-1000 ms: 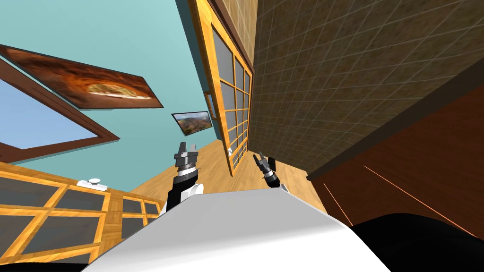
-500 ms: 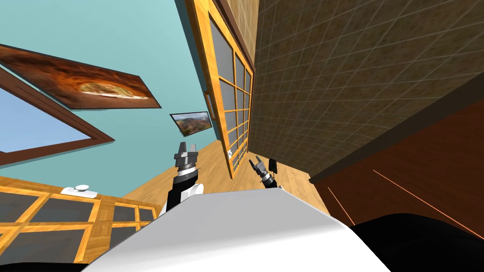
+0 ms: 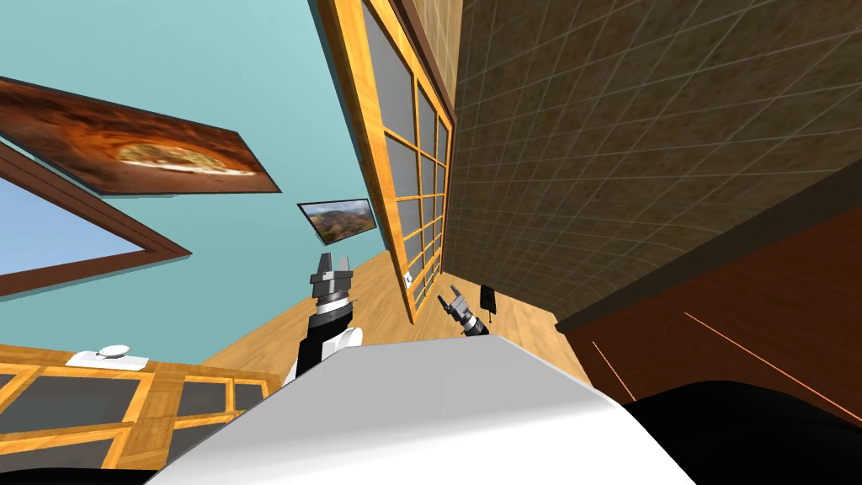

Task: Push the door open

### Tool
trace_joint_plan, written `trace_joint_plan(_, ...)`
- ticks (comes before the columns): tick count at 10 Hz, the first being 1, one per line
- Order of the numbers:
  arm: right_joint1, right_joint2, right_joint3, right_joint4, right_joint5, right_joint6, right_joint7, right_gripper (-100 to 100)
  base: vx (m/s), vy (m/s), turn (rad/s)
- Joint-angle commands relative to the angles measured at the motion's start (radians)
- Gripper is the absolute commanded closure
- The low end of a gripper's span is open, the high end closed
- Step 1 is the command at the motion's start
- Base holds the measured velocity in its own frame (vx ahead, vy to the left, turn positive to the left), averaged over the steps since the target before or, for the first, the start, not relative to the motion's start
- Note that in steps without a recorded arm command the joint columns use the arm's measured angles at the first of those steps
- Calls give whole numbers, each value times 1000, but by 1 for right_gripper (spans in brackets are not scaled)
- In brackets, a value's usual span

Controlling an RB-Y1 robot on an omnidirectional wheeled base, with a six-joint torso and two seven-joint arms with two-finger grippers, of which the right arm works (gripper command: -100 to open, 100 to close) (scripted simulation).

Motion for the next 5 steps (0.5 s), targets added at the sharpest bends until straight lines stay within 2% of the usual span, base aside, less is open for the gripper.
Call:
trace_joint_plan(1,0,-3,5,35,29,-23,27,-100,102,4,6)
trace_joint_plan(5,-5,-4,21,117,97,-71,90,-100,94,4,2)
